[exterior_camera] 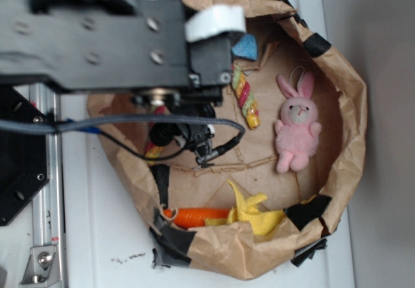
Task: Grab the multicolored rope.
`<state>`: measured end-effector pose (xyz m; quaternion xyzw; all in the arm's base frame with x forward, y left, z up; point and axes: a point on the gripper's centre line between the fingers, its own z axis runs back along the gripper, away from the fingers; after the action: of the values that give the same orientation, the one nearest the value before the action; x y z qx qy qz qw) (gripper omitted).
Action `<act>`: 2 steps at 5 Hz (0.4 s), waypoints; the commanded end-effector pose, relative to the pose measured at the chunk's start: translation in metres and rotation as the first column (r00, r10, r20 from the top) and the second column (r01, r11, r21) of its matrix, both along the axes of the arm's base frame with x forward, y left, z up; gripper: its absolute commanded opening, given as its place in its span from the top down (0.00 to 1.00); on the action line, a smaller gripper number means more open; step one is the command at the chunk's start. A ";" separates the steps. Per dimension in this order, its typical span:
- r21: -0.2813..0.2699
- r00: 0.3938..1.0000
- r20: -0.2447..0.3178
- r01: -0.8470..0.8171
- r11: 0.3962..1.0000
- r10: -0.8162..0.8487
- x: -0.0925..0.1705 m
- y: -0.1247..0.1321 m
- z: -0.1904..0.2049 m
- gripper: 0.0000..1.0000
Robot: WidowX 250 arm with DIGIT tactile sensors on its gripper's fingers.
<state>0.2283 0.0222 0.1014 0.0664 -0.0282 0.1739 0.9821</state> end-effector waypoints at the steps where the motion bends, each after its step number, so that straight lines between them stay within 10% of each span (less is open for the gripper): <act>1: 0.006 0.999 -0.024 0.047 0.999 -0.047 0.008 0.010 -0.030 0.00; 2: -0.001 0.998 -0.007 0.063 0.998 -0.063 -0.003 0.030 -0.034 0.00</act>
<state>0.2215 0.0463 0.0540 0.0672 0.0005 0.1321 0.9890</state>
